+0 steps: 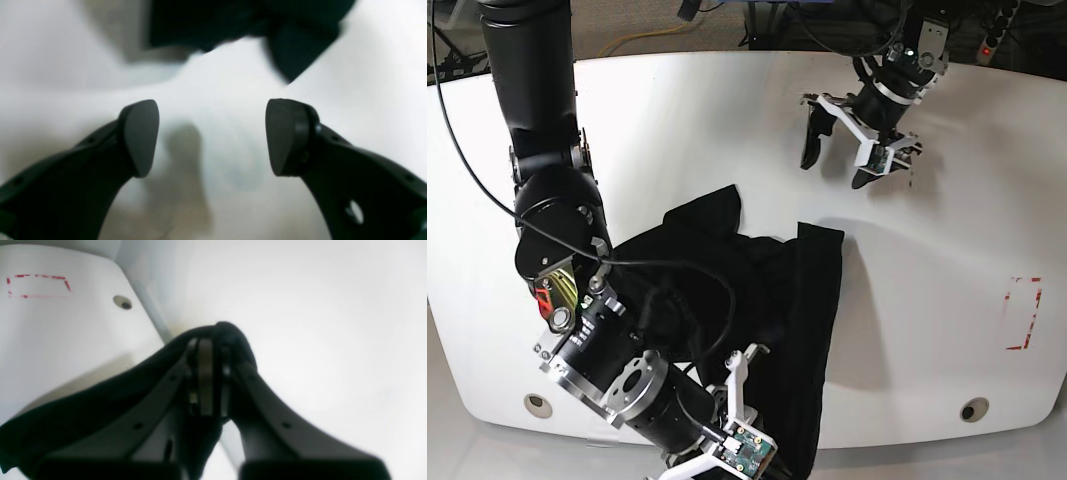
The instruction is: Fold the T-shirt properly
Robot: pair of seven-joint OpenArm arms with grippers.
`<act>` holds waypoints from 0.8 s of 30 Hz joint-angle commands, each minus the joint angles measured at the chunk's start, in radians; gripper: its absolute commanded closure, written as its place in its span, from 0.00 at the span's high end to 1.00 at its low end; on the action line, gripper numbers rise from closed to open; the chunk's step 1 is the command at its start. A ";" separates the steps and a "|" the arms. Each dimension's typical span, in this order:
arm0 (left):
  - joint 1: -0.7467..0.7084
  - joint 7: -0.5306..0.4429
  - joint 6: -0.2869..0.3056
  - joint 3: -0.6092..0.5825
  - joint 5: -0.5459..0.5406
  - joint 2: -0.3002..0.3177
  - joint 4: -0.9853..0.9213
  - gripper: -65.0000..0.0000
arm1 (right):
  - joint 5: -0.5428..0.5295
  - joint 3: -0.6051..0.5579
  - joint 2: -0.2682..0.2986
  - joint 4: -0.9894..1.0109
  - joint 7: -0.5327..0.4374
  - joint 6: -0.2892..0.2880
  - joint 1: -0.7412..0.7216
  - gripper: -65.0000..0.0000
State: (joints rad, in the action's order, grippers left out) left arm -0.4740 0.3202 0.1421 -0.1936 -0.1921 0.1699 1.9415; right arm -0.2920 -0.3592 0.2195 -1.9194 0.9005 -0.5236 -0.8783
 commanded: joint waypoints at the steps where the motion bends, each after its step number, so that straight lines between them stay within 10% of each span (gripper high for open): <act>1: 0.025 -0.025 0.003 -0.036 -0.004 0.001 -0.001 0.72 | 0.010 0.010 0.001 0.021 -0.024 0.015 -0.072 0.00; 24: 0.432 -0.028 0.003 -0.223 -0.002 -0.197 -0.511 0.72 | 0.009 -0.039 0.001 0.097 -0.024 0.015 -0.264 0.00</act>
State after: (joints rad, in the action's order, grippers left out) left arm -0.0689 0.3103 0.1390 -0.4149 -0.1883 -0.0063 1.4391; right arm -0.2901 -0.4103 0.2173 -1.8141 0.9016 -0.5220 -1.1004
